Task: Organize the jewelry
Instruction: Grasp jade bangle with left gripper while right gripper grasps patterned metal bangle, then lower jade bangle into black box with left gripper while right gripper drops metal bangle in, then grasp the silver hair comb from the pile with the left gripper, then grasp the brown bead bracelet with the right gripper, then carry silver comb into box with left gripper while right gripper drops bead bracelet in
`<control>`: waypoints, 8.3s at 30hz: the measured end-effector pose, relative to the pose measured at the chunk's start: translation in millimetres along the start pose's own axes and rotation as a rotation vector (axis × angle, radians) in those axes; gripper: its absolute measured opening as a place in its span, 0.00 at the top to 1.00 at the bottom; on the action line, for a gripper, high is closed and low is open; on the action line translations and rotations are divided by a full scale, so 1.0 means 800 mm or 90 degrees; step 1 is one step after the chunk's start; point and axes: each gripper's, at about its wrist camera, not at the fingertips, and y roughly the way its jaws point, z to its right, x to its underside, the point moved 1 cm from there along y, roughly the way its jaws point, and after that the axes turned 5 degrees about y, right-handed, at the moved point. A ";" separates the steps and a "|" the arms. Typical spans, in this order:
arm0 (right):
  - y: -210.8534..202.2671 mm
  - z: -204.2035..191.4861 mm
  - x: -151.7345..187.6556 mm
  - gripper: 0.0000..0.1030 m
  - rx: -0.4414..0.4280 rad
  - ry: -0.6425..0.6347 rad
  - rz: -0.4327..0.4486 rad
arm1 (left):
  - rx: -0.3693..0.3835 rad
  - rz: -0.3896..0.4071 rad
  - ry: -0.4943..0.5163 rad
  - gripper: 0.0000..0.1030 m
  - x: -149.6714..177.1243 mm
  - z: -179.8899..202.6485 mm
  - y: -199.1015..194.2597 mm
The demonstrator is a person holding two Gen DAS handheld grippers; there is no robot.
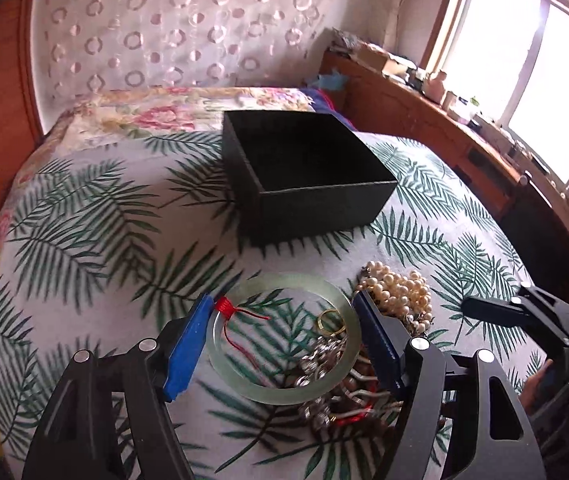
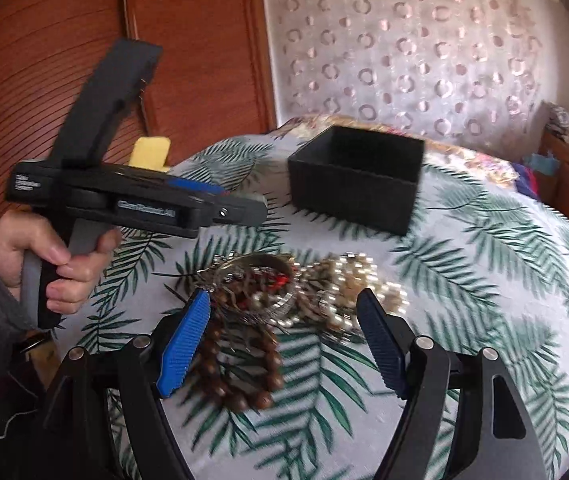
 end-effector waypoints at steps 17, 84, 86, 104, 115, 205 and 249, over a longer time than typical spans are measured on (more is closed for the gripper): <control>0.069 -0.022 -0.025 0.25 -0.032 -0.060 -0.108 | -0.008 0.026 -0.018 0.33 0.018 -0.019 -0.025; 0.150 0.107 -0.196 0.42 0.012 -0.113 -0.067 | -0.103 0.123 -0.005 0.12 -0.133 -0.055 0.021; 0.164 0.105 -0.199 0.42 0.035 -0.121 -0.086 | -0.113 0.125 -0.009 0.11 -0.127 -0.061 0.018; 0.148 0.099 -0.200 0.41 0.068 -0.132 -0.078 | -0.109 0.099 -0.007 0.07 -0.061 -0.049 -0.013; 0.029 0.082 -0.109 0.38 0.029 -0.068 -0.027 | -0.042 0.049 -0.012 0.18 0.015 -0.014 -0.016; -0.076 -0.016 -0.026 0.86 -0.015 -0.114 -0.015 | -0.064 0.185 -0.011 0.94 0.046 0.000 -0.122; 0.026 0.085 -0.194 0.85 0.049 -0.091 0.026 | -0.074 0.231 0.042 0.93 -0.137 0.005 -0.060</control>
